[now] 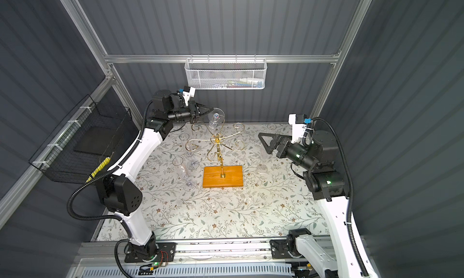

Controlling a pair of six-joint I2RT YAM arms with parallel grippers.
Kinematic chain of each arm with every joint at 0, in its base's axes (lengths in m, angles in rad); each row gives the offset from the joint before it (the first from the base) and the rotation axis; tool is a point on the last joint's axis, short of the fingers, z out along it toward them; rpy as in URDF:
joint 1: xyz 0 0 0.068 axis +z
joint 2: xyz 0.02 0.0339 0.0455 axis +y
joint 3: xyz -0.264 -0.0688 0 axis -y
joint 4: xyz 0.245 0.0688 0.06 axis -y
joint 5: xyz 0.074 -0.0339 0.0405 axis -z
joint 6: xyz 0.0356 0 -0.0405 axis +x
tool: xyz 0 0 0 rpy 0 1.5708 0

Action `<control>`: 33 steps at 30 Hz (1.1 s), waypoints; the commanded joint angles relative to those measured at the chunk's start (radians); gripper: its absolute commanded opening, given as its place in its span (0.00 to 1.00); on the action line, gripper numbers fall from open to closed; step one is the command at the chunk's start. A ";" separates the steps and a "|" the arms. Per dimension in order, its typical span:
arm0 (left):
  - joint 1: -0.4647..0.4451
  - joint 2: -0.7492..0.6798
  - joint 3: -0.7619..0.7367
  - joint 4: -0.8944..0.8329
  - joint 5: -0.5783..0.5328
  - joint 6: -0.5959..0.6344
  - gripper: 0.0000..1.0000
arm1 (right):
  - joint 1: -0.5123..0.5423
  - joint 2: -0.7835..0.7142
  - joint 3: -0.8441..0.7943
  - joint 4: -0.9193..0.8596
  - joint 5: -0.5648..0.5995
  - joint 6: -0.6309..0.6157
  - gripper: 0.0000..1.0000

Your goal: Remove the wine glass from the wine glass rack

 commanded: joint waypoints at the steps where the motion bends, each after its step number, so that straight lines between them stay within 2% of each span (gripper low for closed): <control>1: -0.005 0.023 0.036 0.060 -0.002 -0.028 0.00 | -0.005 -0.004 0.004 -0.002 0.003 -0.013 0.99; 17: -0.006 0.094 0.088 0.100 0.032 -0.075 0.00 | -0.008 0.008 0.004 0.003 0.002 -0.016 0.99; 26: -0.037 0.095 0.114 0.100 0.073 -0.084 0.00 | -0.011 0.008 0.007 0.003 -0.003 -0.015 0.99; 33: -0.040 0.081 0.152 -0.013 0.091 0.003 0.00 | -0.013 -0.001 0.004 -0.001 -0.004 -0.017 0.99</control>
